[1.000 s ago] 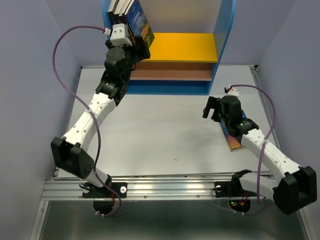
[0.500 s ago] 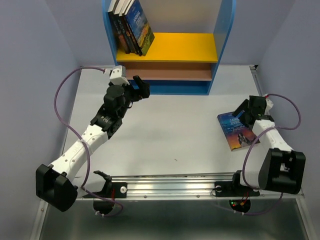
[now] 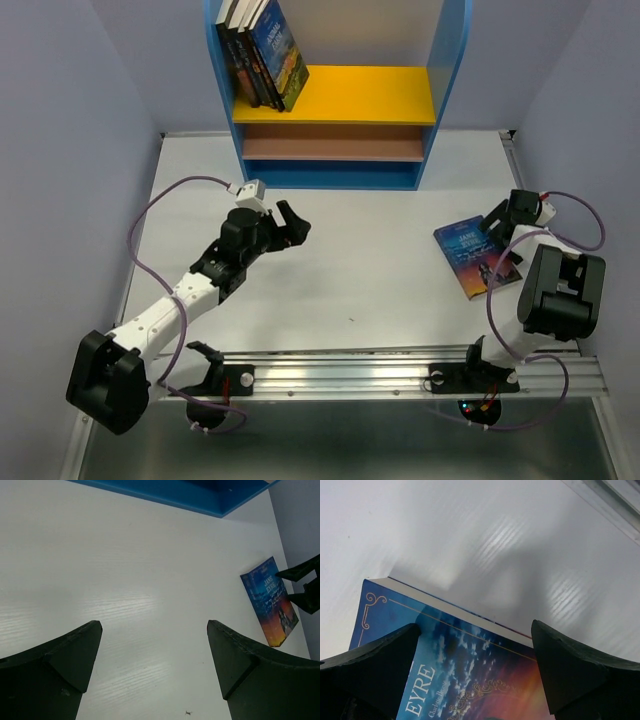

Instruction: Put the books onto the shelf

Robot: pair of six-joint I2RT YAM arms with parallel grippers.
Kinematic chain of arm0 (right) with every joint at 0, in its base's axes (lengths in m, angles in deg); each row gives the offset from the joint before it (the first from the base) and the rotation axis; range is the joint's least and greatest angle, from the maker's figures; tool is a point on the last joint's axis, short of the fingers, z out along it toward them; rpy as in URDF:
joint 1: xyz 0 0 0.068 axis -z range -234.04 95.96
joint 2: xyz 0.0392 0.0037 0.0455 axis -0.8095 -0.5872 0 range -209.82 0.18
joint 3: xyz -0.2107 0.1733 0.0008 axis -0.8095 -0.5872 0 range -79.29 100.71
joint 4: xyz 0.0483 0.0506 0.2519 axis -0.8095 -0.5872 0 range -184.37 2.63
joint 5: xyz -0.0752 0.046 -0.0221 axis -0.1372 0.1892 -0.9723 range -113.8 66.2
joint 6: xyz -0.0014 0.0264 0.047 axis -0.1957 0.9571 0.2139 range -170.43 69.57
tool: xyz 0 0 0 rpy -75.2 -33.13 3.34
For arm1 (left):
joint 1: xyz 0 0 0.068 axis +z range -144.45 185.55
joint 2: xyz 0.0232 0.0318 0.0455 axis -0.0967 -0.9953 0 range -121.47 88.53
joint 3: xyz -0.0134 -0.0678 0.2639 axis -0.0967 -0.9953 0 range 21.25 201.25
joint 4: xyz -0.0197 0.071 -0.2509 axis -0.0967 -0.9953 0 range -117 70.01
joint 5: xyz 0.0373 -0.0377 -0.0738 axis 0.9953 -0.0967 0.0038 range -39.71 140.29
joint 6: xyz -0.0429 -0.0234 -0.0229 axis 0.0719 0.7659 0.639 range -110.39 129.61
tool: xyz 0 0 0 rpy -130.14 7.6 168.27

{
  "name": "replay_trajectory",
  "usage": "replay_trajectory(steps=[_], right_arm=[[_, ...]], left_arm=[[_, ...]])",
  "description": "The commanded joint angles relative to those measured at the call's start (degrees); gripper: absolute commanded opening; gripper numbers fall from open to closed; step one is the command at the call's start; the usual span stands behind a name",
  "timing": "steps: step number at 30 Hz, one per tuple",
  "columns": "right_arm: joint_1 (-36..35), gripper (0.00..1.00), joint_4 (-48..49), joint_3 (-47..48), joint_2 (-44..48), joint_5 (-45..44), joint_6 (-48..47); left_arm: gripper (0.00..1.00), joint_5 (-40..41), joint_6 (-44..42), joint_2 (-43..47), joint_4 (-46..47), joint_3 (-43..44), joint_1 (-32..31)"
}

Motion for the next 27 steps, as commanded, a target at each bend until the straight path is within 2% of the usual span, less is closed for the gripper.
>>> replay_trajectory(steps=[1, 7, 8, 11, 15, 19, 22, 27], right_arm=[[-0.03, 1.0, 2.41, -4.19, -1.97, 12.46, 1.97], [-0.03, 1.0, 6.8, -13.6, 5.41, 29.09, 4.07], [-0.03, 1.0, 7.68, -15.18, 6.64, 34.08, 4.52], [-2.57, 1.0, 9.09, -20.02, 11.3, 38.68, 6.72], [-8.72, 1.0, 11.55, -22.84, 14.12, 39.93, 9.26], [-19.43, 1.0, 15.06, -22.85, 13.16, 36.77, 11.9], [-20.77, 1.0, 17.35, -22.58, 10.87, 36.24, 12.52], [-21.3, 1.0, 15.96, -19.61, 9.55, 32.2, 9.62]], left_arm=[[0.99, -4.42, 2.16, -2.54, 3.63, -0.69, -0.23], [0.99, -8.55, 4.18, -5.62, 7.76, -2.54, -0.23], [0.99, -9.08, 4.36, -5.98, 8.02, -2.71, -0.32], [0.99, -10.31, 5.06, -7.21, 8.99, -3.41, -0.41], [0.99, -12.86, 6.9, -8.44, 12.58, -5.52, -0.67], [0.99, -13.83, 7.87, -9.58, 15.14, -6.93, -1.9], [0.99, -16.73, 7.61, -12.91, 19.7, -6.41, -2.25], [0.99, -22.0, 7.34, -24.42, 27.16, -0.88, -2.69]])
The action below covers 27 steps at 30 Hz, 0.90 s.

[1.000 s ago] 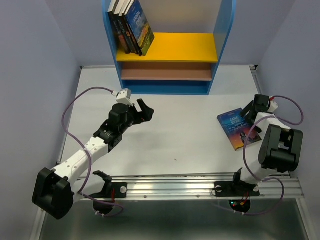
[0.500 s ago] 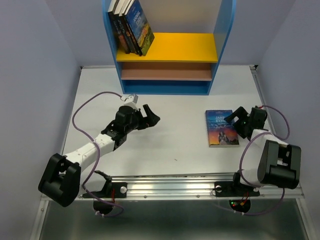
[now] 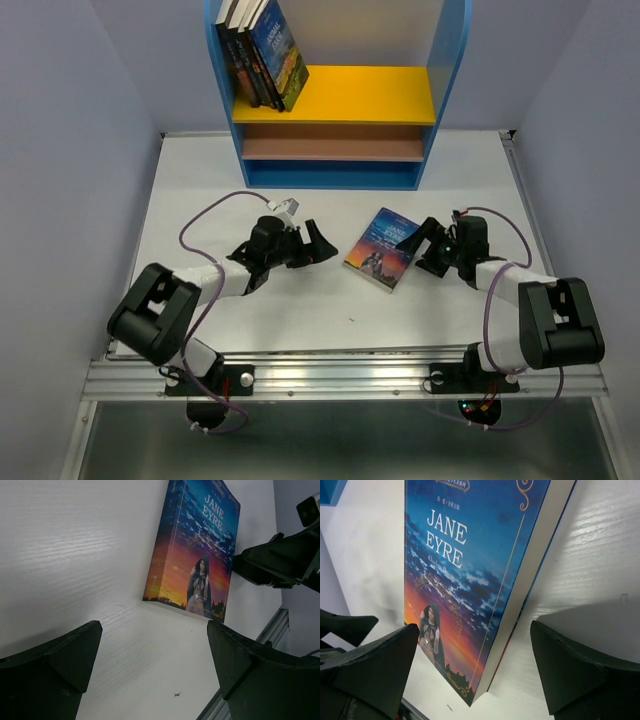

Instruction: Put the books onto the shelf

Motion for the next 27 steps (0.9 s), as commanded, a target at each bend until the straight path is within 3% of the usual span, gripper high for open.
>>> replay_trajectory(steps=[1, 11, 20, 22, 23, 26, 27], right_arm=[[-0.23, 1.0, -4.39, 1.67, -1.77, -4.92, -1.74], [-0.23, 1.0, -5.19, 4.31, -6.95, -4.4, -1.93], [-0.23, 1.0, -0.72, 4.4, -12.31, 4.64, -0.61], [-0.23, 1.0, 2.61, 3.7, -13.28, 8.94, 0.44], [-0.23, 0.98, 4.02, 3.26, -13.28, 10.44, 0.71], [-0.23, 0.9, 9.3, 2.73, -11.89, 15.19, 2.46], [-0.23, 0.82, 10.09, 2.73, -10.92, 17.12, 3.43]], left_arm=[[0.99, -5.7, 0.35, -5.9, 10.48, 5.09, -0.7], [0.99, -11.78, -5.44, -24.45, 9.8, 21.0, -2.02], [0.99, -10.72, -11.51, -31.48, -2.33, 29.45, -5.71], [0.91, -12.03, -11.07, -32.36, -2.95, 28.92, -6.24], [0.77, -12.3, -10.81, -32.54, -2.95, 28.49, -6.33], [0.56, -11.78, -9.93, -32.98, -3.48, 27.96, -6.68], [0.48, -11.51, -9.84, -32.98, -3.74, 27.61, -6.68]])
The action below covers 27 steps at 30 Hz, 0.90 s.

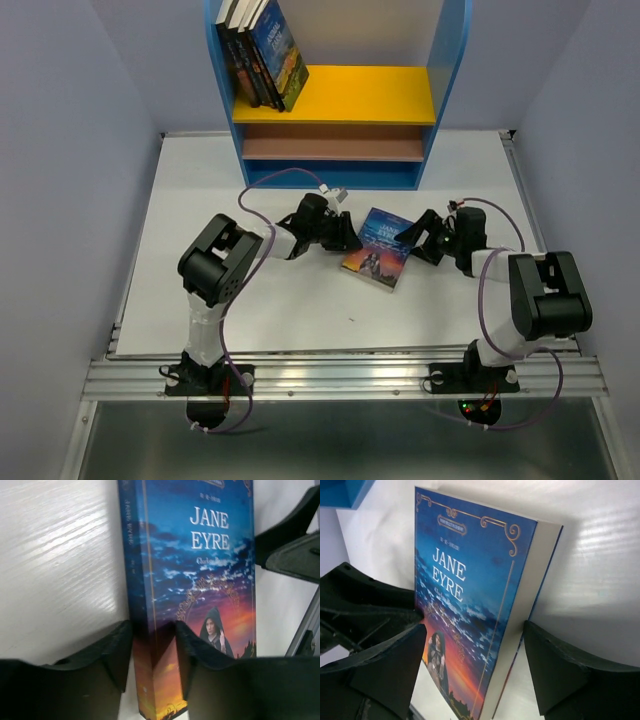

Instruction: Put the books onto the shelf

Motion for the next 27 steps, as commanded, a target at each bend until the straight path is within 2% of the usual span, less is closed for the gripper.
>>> replay_trajectory(steps=[1, 2, 6, 9, 12, 18, 22, 23, 27], right_arm=[[-1.02, 0.79, 1.38, -2.25, 1.71, 9.66, 2.96], [-1.02, 0.73, 1.38, -1.9, 2.86, 10.28, 2.96], [-1.02, 0.66, 1.03, -0.41, 8.49, 11.95, 3.66], [-1.02, 0.66, 0.86, 0.03, 11.04, 12.83, 4.45], [-1.63, 0.64, 0.95, -0.05, 11.4, 13.09, 4.54], [-2.86, 0.63, 7.97, -1.11, 7.02, 15.65, 8.05], [-4.09, 0.63, 0.71, 1.17, 5.16, 10.04, 4.46], [-4.09, 0.63, -3.41, 1.78, 5.07, 5.93, 2.71], [-5.24, 0.48, -8.19, 3.55, 5.08, 0.19, 1.29]], left_arm=[[0.43, -3.01, 0.5, -0.42, -2.21, -0.22, -1.87], [0.3, -2.57, 0.59, -0.24, -2.65, -0.31, -1.96], [0.17, -1.52, 0.85, 0.55, -3.18, -0.75, -2.4], [0.13, -0.9, 1.03, 0.99, -3.36, -1.01, -2.58], [0.12, -0.99, 1.03, 0.73, -3.54, -0.93, -2.67], [0.11, -1.78, 0.94, 0.11, -3.54, -0.4, -2.93], [0.1, -1.6, 1.11, 0.38, -3.71, -0.49, -3.02], [0.1, -1.34, 1.2, 0.55, -3.8, -0.57, -3.02], [0.09, -1.42, 0.94, 0.73, -3.97, -0.75, -3.02]])
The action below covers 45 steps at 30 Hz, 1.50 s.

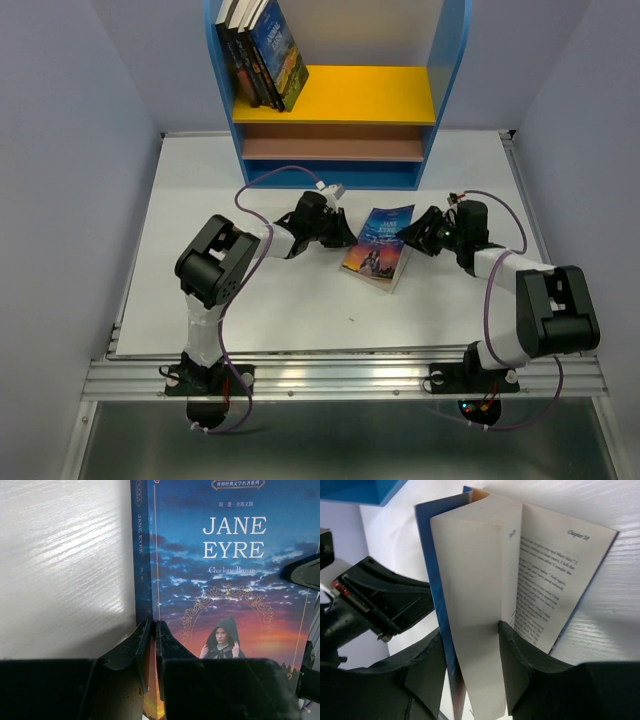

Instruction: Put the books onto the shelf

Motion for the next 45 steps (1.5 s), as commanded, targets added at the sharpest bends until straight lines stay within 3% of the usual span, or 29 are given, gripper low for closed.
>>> replay_trajectory(steps=[1, 10, 13, 17, 18, 21, 24, 29, 30, 33, 34, 35, 39, 45], right_arm=[[-5.1, 0.48, -5.16, 2.67, -1.11, -2.34, -1.34], [-7.75, 0.6, -5.78, 5.57, -5.77, -2.52, -2.3], [-8.27, 0.6, 1.13, 4.44, -8.13, 2.48, -1.25], [-8.8, 0.49, 5.13, 4.26, -11.04, 5.57, 0.95], [-8.8, 0.42, 4.95, 4.34, -11.13, 4.79, 1.04], [-8.8, 0.36, 2.24, 4.61, -8.68, 0.24, -0.18], [-8.8, 0.3, -3.48, 6.01, -3.69, -5.65, -3.43], [-8.8, 0.29, -11.37, 9.0, 3.27, -9.72, -7.21], [-8.8, 0.29, -12.18, 9.53, 4.15, -10.16, -8.44], [-8.8, 0.21, -12.45, 10.23, 7.49, -8.16, -10.47], [-8.8, 0.2, -12.37, 10.49, 7.94, -7.27, -11.0], [-8.8, 0.19, -12.63, 10.85, 8.46, -6.31, -11.61], [-8.8, 0.19, -12.98, 12.25, 11.01, -3.67, -13.11], [-8.8, 0.18, -12.37, 15.59, 13.73, 10.64, -16.72]], left_arm=[[0.09, -3.98, 0.19, -0.3, -3.14, -0.71, -3.43], [0.04, -4.86, -0.51, -0.74, -3.41, -0.44, -3.52], [0.0, -6.18, -0.6, -1.97, -3.41, 0.08, -3.52], [0.0, -5.83, -0.86, -1.62, -3.41, 0.0, -3.52], [0.0, -5.83, -0.77, -1.53, -3.41, 0.0, -3.52], [0.0, -5.48, -0.68, -0.74, -3.41, -0.09, -3.43], [0.0, -4.77, 0.1, 0.84, -3.23, -0.97, -3.26], [0.01, -4.69, 0.55, 4.87, -2.44, -2.37, -1.59], [0.04, -4.86, 0.46, 5.49, -2.27, -2.55, -1.41], [0.59, -7.05, 0.19, 8.39, -0.69, -4.13, -0.63], [0.71, -8.19, 0.28, 9.18, 0.27, -4.66, -0.27], [0.96, -10.29, 0.89, 11.28, 2.37, -5.88, 0.86], [0.99, -15.75, 0.12, 17.0, 6.77, -8.0, 3.51], [0.99, -24.19, -6.48, 23.69, 8.81, -10.28, 4.74]])
